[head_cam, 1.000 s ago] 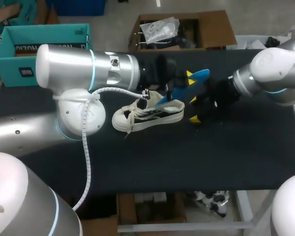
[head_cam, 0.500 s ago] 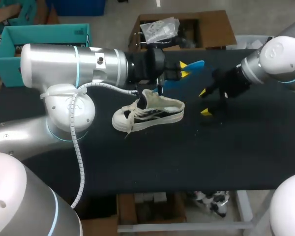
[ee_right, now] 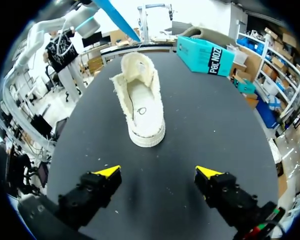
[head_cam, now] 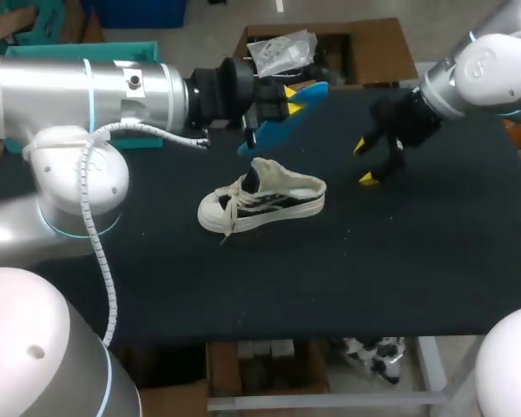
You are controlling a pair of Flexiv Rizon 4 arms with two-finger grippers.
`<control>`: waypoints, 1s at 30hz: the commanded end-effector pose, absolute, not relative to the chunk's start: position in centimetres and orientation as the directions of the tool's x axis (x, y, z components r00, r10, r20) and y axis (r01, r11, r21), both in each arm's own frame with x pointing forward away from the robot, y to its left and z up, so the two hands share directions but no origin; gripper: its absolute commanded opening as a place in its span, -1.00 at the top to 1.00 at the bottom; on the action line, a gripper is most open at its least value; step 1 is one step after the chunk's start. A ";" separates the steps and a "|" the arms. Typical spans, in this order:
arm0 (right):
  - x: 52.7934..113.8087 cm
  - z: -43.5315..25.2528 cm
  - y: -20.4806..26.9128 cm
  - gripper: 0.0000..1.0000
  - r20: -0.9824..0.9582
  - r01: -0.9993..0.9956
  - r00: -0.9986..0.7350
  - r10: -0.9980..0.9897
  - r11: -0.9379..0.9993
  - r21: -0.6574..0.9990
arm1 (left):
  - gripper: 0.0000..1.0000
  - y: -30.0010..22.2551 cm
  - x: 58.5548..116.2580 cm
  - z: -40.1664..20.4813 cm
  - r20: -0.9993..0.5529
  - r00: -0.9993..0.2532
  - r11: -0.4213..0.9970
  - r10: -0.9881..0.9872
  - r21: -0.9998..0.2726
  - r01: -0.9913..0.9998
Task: Open the shoe tongue, take the insole out of the shoe, put the insole back into the shoe, and pack the shoe into the shoebox
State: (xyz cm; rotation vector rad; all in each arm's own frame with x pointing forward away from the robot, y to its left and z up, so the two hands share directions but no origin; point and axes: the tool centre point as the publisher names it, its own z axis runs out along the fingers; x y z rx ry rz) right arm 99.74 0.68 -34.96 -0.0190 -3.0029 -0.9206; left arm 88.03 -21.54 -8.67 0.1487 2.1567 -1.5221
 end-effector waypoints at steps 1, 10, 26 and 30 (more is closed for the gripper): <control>100.2 -34.0 0.5 -1.00 0.022 0.012 -1.000 0.001 0.846 0.533 | 1.00 -18.4 87.7 -6.9 -0.418 -0.892 0.322 -0.173 -0.880 0.350; 100.5 -33.5 0.1 -1.00 0.019 -0.001 -1.000 -0.013 0.858 0.513 | 1.00 -14.9 87.8 -6.3 -0.376 -0.904 0.309 -0.203 -0.901 0.305; 101.6 -33.0 0.4 -1.00 0.040 -0.017 -0.998 -0.041 0.885 0.465 | 1.00 -9.7 88.6 -5.6 -0.224 -0.956 0.235 -0.189 -0.956 0.178; 101.5 -32.9 0.5 -1.00 0.049 -0.013 -0.998 -0.040 0.889 0.457 | 1.00 -9.5 88.8 -5.6 -0.216 -0.952 0.271 -0.218 -0.950 0.154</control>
